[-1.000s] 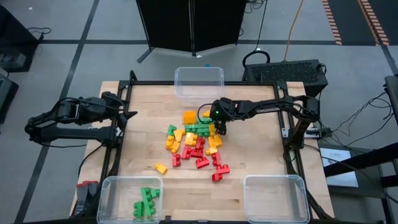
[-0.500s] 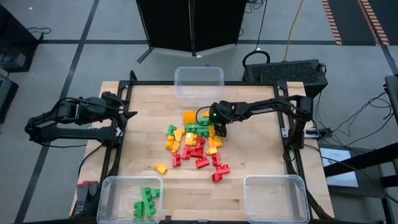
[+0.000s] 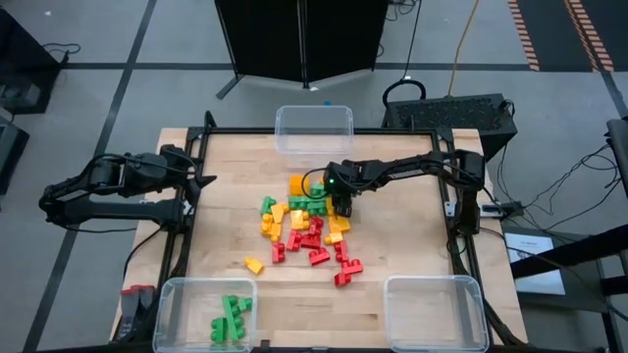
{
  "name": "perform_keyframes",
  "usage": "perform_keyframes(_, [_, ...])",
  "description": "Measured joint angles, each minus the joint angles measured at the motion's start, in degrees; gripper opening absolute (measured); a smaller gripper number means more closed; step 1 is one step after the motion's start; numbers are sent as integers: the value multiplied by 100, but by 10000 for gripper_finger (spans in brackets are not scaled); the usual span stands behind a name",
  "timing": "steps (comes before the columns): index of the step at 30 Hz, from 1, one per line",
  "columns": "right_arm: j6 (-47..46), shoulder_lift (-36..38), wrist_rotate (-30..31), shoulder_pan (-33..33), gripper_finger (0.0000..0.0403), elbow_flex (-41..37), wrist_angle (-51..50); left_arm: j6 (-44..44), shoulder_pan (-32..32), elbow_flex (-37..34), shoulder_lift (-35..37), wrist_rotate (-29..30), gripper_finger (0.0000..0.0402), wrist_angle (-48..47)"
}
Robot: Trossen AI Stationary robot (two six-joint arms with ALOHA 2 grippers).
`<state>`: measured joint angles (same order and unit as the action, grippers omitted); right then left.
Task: Sort blocks
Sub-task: Put the green game piece into the bottom left transparent bin
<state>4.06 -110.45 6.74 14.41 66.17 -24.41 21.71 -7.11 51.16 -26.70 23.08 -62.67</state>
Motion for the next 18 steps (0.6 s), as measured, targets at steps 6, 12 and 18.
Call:
perform_keyframes(6, [-414, 4, -53, 9, 150, 4, -121, 0, 0, 0, 0, -1, 287, 0])
perform_keyframes(12, [-557, 48, -18, -93, 150, -6, -115, 4, 0, 0, 0, -1, 287, 0])
perform_keyframes(18, [-707, 289, -86, -127, 150, -37, -188, 22, 2, 0, 0, -1, 287, 0])
